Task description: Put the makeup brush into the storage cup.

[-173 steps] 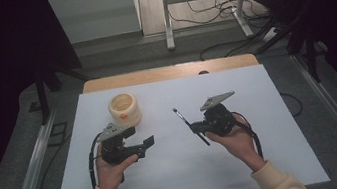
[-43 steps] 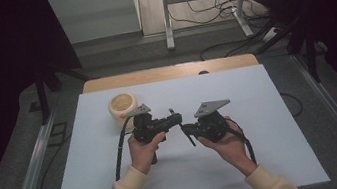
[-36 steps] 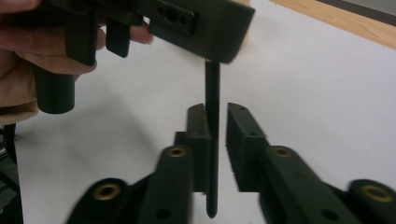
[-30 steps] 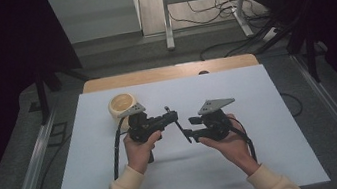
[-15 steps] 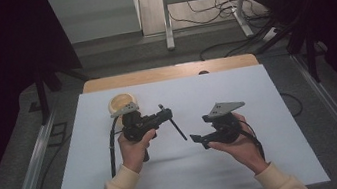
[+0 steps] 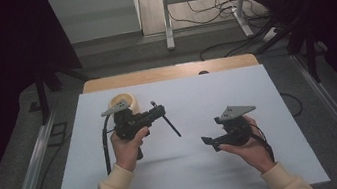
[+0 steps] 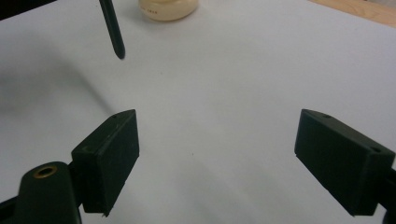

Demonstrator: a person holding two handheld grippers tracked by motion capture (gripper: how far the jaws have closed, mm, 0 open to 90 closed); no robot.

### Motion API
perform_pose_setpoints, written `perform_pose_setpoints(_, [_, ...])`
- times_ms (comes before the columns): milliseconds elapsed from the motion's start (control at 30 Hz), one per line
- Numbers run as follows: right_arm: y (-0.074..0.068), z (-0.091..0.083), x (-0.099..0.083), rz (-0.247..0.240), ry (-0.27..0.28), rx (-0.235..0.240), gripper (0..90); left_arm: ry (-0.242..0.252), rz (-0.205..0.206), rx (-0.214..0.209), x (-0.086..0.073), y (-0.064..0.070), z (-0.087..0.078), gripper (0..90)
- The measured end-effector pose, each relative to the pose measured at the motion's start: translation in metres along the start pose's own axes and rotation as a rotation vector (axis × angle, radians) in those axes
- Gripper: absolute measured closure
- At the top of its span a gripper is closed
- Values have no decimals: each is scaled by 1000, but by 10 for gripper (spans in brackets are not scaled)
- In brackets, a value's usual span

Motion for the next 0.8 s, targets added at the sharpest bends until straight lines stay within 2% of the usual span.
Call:
perform_pose_setpoints(300, [7,-2,-11,6,-9,-20,144,7,7,14,4,0,-7,835])
perform_pose_setpoints(533, [13,-7,-17,19,1,-31,139,20,-3,6,7,-2,-11,835])
perform_pose_setpoints(800, [22,-13,-24,42,13,-50,136,28,16,19,15,0,-17,834])
Point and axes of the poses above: each handheld gripper's, and its own axes: z roughly forward along the jaws, x roughly out of its top, y roughly to its right, the point moved 2 cm from there along z, roughly forward along the jaws, and after that the axes turned 8 degrees about -x, right-handed, at the moved point
